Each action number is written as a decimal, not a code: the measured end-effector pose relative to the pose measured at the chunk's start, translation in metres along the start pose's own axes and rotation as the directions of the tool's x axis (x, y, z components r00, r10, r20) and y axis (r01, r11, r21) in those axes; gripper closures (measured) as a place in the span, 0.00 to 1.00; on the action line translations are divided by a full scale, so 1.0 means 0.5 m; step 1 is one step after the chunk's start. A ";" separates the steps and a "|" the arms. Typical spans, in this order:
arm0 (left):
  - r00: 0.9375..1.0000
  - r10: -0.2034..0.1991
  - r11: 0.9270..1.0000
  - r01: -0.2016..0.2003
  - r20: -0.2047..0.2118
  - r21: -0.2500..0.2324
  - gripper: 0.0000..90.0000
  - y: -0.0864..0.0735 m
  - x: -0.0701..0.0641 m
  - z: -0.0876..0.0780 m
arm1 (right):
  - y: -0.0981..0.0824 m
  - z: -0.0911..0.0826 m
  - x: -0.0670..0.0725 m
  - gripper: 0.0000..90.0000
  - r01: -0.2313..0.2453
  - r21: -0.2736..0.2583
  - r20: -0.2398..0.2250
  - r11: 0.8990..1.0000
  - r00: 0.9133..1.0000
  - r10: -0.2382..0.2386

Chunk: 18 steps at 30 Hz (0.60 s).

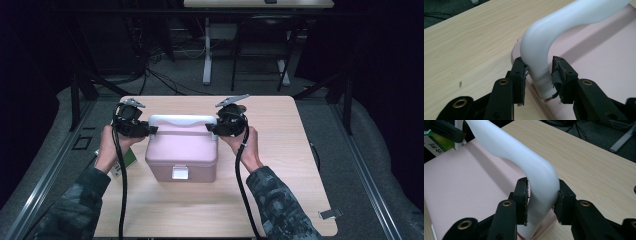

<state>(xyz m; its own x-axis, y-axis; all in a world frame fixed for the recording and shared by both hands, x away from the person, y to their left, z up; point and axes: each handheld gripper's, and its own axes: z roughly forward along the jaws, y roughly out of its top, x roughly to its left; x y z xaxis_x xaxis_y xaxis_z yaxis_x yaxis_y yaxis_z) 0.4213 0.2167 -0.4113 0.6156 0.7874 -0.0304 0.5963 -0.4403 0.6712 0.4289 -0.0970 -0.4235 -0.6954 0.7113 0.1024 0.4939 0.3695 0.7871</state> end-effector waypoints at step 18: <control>0.998 0.044 0.999 -0.043 0.040 -0.016 0.74 -0.002 -0.047 -0.005 | -0.035 -0.054 -0.007 0.78 0.037 -0.036 0.001 0.999 0.999 -0.037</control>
<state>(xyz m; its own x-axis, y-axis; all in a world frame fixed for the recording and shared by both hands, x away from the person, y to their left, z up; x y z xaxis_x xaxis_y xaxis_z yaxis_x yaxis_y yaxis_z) 0.4050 0.1999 -0.4097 0.6613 0.7495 -0.0304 0.5606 -0.4669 0.6839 0.4087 -0.1222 -0.4213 -0.7126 0.6978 0.0723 0.4487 0.3742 0.8116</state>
